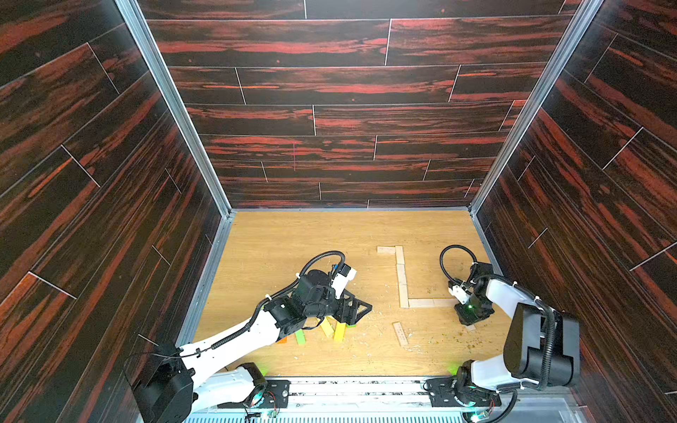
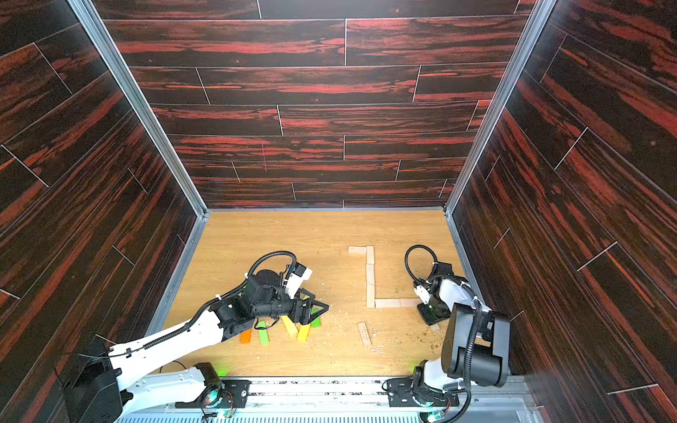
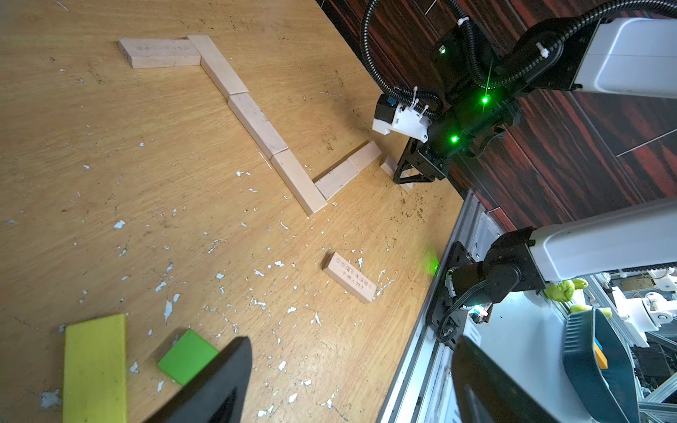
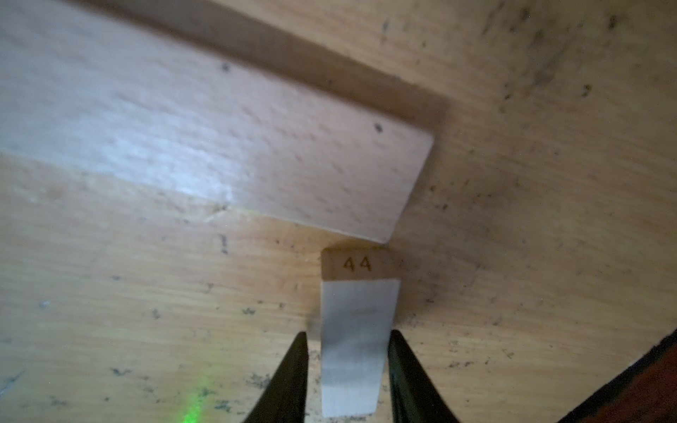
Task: Assemble a giraffe with building blocks
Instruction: Assemble the building block at the center of the board.
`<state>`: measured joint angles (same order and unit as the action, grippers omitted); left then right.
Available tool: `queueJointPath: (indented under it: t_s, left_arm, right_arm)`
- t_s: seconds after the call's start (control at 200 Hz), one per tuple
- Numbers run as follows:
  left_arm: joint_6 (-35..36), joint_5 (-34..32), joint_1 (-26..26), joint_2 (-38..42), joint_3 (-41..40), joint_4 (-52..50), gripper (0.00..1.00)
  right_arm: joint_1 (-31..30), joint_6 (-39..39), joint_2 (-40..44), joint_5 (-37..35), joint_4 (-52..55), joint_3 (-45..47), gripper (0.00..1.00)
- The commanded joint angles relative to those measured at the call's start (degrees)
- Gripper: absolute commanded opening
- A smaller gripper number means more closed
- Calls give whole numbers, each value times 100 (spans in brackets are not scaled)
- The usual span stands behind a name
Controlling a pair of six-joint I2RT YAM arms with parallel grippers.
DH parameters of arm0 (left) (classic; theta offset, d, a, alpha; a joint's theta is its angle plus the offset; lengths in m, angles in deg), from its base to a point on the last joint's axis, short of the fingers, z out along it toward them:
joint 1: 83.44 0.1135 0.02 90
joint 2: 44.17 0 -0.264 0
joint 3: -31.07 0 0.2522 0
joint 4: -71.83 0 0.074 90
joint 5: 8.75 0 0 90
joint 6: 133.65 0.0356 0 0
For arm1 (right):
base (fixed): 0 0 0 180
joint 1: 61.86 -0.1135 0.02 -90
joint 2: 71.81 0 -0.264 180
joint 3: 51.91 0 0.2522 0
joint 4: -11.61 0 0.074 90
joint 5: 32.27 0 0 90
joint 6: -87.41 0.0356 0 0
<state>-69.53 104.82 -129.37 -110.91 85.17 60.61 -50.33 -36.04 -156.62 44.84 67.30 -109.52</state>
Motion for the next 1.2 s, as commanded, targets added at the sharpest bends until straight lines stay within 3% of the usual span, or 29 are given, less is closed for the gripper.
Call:
queueJointPath:
  t_s: [0.0, 0.326, 1.193]
  left_arm:
    - [115, 3, -19, 74, 78, -59, 88]
    - [163, 34, -16, 73, 124, -184, 88]
    - [190, 7, -20, 113, 115, -202, 88]
  right_arm:
    - [-28, -12, -180, 32, 25, -165, 37]
    - [-29, -4, -224, 32, 78, -290, 29]
    - [-185, 101, -404, 1, 192, -440, 28]
